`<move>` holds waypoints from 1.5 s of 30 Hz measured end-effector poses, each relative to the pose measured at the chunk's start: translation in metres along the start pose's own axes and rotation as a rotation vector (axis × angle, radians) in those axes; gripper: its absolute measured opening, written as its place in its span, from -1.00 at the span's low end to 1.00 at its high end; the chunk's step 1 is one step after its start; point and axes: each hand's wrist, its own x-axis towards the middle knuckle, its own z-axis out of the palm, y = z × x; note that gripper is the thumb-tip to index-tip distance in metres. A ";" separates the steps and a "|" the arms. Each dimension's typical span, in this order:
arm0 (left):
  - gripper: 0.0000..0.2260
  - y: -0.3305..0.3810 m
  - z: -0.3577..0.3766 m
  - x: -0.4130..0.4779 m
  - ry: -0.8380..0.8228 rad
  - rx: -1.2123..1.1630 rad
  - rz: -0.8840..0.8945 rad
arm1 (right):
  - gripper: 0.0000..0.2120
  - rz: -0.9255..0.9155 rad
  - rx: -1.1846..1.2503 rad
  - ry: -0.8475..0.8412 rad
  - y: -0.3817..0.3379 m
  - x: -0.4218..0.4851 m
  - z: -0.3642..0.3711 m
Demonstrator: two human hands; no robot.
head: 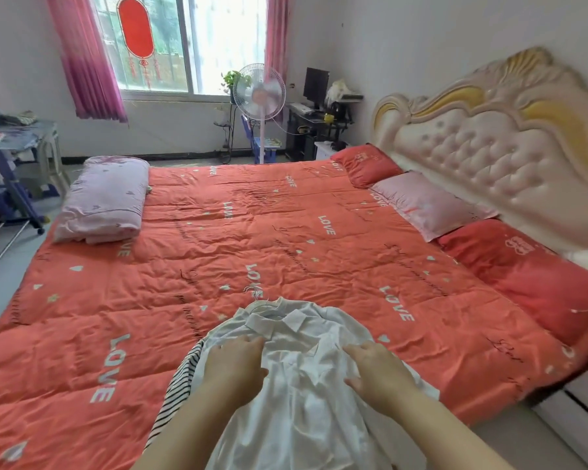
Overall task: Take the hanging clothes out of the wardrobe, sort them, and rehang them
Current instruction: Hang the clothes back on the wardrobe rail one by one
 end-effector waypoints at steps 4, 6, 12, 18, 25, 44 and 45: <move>-0.58 0.005 0.006 0.051 -0.014 -0.014 -0.049 | -0.51 -0.053 0.004 -0.032 0.022 0.060 0.001; -0.60 0.008 0.009 0.079 -0.020 -0.029 -0.087 | -0.51 -0.088 0.031 -0.058 0.033 0.097 0.001; -0.61 0.015 0.024 0.160 -0.083 -0.064 -0.223 | -0.55 -0.199 -0.021 -0.178 0.068 0.206 0.004; -0.60 0.002 0.057 0.227 -0.172 -0.082 -0.316 | -0.54 -0.254 -0.039 -0.276 0.086 0.293 0.033; -0.61 -0.040 0.113 0.307 -0.222 -0.083 -0.330 | -0.55 -0.270 -0.064 -0.345 0.081 0.382 0.098; -0.46 -0.097 0.296 0.401 -0.041 -0.287 -0.357 | -0.71 -0.300 0.077 -0.064 0.027 0.504 0.285; -0.46 -0.097 0.295 0.400 -0.031 -0.297 -0.355 | -0.73 -0.278 0.126 -0.051 0.025 0.504 0.281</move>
